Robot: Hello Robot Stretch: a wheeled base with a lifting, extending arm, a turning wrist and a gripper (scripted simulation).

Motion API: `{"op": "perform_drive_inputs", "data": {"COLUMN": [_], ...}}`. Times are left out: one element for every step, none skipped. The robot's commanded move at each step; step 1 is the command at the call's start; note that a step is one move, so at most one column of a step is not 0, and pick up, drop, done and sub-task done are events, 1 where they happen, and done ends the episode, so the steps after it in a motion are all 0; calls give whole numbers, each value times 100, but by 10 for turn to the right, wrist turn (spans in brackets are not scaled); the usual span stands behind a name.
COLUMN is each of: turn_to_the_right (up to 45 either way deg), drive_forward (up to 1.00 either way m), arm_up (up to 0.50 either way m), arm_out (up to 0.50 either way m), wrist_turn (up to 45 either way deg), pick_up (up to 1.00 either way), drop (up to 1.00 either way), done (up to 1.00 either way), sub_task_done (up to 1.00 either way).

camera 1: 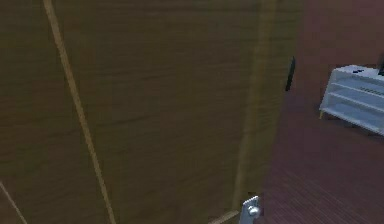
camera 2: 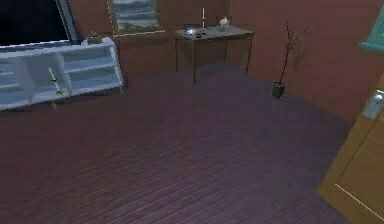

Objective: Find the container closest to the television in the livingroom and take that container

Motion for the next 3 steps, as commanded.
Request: {"op": "perform_drive_inputs", "data": {"turn_to_the_right": [450, 450, 450], "drive_forward": [0, 0, 0], "arm_up": [0, 0, 0], "arm_out": [0, 0, 0], "wrist_turn": [0, 0, 0], "pick_up": [0, 0, 0], "drop": [0, 0, 0], "done": [0, 0, 0], "sub_task_done": [0, 0, 0]}}
